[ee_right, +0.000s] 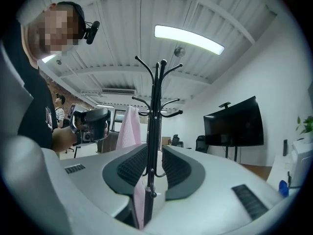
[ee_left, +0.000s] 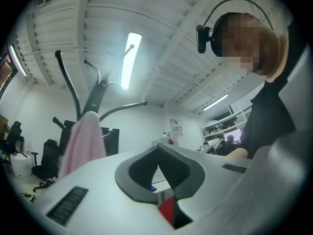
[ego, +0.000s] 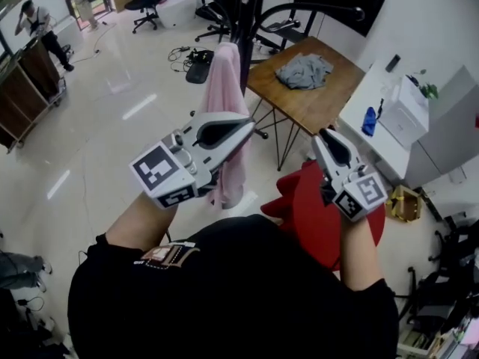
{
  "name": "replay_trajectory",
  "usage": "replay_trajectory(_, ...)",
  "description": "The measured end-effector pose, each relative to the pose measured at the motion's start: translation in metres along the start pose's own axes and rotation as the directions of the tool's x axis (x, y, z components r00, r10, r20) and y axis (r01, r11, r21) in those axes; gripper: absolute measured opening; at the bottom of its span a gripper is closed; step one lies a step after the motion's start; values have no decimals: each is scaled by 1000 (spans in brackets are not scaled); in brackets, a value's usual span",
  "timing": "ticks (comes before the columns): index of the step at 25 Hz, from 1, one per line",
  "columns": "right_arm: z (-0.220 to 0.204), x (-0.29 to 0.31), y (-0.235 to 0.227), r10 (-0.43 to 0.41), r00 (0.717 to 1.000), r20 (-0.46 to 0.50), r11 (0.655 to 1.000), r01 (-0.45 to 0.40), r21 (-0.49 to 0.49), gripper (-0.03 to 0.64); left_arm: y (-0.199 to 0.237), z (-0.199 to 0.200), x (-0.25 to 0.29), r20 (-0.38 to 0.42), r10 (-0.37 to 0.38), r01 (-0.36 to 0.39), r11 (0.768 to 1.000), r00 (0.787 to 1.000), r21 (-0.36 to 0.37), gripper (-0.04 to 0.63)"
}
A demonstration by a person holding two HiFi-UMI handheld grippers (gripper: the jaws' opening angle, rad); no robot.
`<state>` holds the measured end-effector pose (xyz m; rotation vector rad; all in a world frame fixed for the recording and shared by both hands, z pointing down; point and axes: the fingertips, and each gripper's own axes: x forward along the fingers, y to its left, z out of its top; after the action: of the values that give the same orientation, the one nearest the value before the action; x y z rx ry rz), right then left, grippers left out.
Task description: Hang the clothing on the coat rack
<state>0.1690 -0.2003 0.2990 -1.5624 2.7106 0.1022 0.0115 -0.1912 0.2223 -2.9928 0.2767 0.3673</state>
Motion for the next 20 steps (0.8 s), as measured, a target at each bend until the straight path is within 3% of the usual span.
replay_trajectory(2,-6,-35,-8,-36,999,-23,999,36,-6,86,-24,-11,27,-13,-17,16,1000,1000,-19,2)
replay_trajectory(6,-24,-117,-33,-141,988,-68,990,142,12,53,-74,-54,86,-48,-108,101,987,993,-128,2)
replay_trajectory(11,-66,-222,-73,-281,952,-123,951,293,96,0,-125,-129,169,-99,-207,184,962,973,-201,2)
replay_trajectory(15,-111,-287,-90,-387,908,-162,892,413,182,0,-164,-202,213,-204,-288,229,936,936,-268,2)
replay_trajectory(20,-148,-329,-89,-470,855,-219,832,512,213,0,-209,-265,237,-275,-384,282,894,881,-348,2)
